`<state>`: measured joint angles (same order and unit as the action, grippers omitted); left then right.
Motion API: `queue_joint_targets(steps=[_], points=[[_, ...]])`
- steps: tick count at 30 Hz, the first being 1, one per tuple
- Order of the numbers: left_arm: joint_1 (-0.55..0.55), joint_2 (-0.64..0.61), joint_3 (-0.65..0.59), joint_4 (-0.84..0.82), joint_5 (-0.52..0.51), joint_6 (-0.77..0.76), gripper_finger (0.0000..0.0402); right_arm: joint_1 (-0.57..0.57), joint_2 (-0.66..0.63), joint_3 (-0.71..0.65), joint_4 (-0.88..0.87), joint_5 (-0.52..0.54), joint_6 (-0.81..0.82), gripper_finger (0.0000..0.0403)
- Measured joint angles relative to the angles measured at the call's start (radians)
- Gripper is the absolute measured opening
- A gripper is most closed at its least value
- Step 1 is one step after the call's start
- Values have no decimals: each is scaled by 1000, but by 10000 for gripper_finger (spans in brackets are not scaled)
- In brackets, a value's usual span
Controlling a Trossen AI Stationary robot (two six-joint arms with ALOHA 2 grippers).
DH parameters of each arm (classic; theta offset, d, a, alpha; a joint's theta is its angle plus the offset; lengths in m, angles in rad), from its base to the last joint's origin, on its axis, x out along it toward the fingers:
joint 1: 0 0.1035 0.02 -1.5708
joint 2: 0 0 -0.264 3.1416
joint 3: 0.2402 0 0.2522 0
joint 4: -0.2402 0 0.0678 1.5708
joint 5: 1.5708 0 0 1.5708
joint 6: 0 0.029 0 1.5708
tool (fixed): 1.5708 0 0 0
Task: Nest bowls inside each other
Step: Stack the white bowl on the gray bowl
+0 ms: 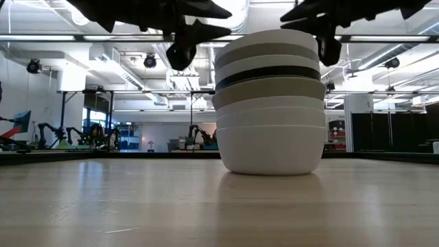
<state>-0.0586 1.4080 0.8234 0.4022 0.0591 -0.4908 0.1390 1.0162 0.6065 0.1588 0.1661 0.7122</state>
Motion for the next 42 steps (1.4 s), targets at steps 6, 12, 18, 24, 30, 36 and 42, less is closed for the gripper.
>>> queue_joint_targets(steps=[6,12,18,24,30,36,42], points=[[0,-83,0,1,-5,0,111,0,-71,6,-6,0,-42,47],[0,-202,-35,-49,-11,0,111,1,-198,-22,-53,10,-85,47],[-14,-278,-45,-380,-62,-1,111,51,-276,-26,-425,11,-43,47],[-37,-260,-46,-517,-94,0,111,110,-163,2,-635,-6,-13,47],[-39,-166,-45,-517,-95,0,111,112,79,49,-685,-44,-36,47],[-47,-100,-44,-518,-86,-3,111,111,300,86,-724,-42,-41,47],[-48,-94,-42,-516,-83,-3,111,111,425,101,-663,-28,-40,47]])
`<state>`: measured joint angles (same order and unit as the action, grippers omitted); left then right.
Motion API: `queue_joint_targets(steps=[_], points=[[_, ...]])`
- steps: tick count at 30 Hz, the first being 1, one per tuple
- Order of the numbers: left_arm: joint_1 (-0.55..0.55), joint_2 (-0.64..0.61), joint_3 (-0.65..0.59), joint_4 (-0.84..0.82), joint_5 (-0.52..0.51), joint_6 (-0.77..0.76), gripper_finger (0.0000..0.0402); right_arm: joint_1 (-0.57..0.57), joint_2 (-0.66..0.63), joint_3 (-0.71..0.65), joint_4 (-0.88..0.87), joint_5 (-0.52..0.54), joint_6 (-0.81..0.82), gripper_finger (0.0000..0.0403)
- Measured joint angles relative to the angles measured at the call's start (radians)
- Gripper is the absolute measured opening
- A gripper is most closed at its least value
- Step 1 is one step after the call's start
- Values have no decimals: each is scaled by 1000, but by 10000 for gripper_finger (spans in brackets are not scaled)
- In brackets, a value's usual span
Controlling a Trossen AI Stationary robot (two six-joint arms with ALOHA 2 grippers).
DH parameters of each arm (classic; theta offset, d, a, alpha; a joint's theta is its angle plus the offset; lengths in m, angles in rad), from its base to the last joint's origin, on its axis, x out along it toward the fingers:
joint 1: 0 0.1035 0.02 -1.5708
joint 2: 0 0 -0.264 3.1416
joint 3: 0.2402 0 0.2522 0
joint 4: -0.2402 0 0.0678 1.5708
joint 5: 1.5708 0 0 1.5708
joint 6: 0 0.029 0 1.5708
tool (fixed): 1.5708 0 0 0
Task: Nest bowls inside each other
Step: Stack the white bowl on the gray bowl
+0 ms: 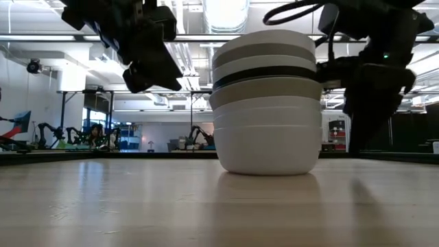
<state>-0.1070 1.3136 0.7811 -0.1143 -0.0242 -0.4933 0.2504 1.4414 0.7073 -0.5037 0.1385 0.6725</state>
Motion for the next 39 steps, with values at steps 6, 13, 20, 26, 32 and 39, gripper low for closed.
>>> queue_joint_targets(steps=[6,13,20,26,32,39], points=[[0,-21,0,-1,4,0,111,0,26,14,75,97,4,47],[0,-38,0,-3,3,3,111,-2,28,24,190,122,-25,47],[0,-39,0,-9,3,3,111,-2,29,26,228,124,-26,47],[0,-39,0,-9,3,3,111,-2,36,25,297,124,-26,47],[0,-44,0,-27,3,3,111,-2,17,31,207,123,-7,48],[0,-89,2,-88,-6,3,111,-2,-75,102,-70,154,23,48]])
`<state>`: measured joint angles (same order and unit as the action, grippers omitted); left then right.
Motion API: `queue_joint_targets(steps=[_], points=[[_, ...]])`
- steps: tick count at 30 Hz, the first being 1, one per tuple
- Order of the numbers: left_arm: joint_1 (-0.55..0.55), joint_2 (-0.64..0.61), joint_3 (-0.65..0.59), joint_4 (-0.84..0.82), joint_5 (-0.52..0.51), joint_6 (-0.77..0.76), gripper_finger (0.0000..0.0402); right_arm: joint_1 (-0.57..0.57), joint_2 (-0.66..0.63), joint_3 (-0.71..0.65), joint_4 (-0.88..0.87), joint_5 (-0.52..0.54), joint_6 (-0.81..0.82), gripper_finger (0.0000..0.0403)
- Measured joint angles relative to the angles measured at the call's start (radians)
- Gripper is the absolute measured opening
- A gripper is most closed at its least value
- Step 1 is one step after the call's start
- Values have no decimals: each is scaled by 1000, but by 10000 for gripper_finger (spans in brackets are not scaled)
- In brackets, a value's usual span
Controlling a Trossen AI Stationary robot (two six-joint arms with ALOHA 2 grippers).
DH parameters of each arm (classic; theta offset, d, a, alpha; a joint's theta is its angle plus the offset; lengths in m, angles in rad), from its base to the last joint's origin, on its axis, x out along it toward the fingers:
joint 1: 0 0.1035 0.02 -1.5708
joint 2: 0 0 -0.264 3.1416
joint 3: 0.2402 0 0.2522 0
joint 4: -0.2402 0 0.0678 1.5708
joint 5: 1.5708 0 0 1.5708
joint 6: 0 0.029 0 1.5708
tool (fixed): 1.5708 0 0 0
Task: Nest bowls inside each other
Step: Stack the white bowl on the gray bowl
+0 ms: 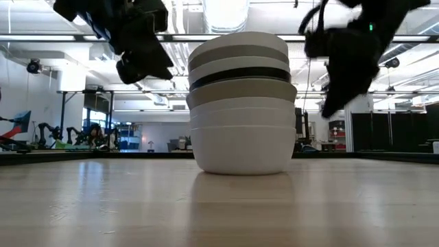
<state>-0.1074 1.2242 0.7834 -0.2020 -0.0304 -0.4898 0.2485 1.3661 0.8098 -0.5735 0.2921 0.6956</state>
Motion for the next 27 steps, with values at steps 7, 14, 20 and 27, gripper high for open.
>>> queue_joint_targets(steps=[7,14,20,27], points=[[0,-62,2,28,-55,0,111,3,-178,64,6,312,31,47],[0,-67,1,100,-56,31,111,2,-249,-7,423,269,-170,47],[0,-67,-1,108,-57,35,111,8,-194,-34,484,177,-139,47],[0,-67,-2,113,-57,36,111,9,-93,-35,488,144,-49,47]])
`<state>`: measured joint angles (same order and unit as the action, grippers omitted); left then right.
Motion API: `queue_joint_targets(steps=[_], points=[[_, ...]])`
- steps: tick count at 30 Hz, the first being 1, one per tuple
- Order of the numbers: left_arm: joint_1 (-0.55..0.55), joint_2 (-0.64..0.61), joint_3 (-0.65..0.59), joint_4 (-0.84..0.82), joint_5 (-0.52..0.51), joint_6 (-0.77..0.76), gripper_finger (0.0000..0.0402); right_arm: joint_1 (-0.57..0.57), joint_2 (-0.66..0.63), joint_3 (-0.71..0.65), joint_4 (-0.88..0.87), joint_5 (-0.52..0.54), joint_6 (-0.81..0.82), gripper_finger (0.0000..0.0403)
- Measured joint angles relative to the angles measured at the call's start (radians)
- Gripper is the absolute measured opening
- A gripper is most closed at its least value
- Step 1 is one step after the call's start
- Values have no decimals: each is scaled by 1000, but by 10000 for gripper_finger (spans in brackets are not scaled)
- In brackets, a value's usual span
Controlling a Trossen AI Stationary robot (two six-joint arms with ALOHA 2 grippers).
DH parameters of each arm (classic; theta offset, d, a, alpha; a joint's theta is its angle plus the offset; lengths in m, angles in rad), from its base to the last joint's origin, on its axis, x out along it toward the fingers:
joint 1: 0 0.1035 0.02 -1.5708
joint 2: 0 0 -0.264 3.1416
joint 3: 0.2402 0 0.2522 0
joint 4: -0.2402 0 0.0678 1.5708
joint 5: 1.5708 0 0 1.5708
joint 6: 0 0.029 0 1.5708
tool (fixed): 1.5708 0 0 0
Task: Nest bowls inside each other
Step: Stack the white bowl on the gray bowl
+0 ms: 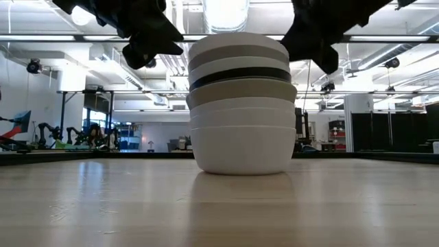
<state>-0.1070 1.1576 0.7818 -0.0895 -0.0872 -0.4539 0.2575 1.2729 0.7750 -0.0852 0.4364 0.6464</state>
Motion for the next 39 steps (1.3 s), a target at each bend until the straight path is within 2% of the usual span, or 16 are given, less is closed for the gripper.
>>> queue_joint_targets(steps=[12,20,25,29,35,39], points=[[0,0,0,6,0,17,111,0,-12,24,19,1,-16,47],[0,1,-2,138,2,120,111,0,-9,24,15,1,-12,47],[2,33,-3,131,34,128,109,-3,-9,23,4,1,-2,47],[1,78,2,144,105,122,79,-3,-9,23,-19,1,35,47],[2,118,2,177,111,120,9,-2,-9,22,-40,-1,54,47],[2,119,2,190,111,119,10,-3,-9,22,-44,-14,61,47]])
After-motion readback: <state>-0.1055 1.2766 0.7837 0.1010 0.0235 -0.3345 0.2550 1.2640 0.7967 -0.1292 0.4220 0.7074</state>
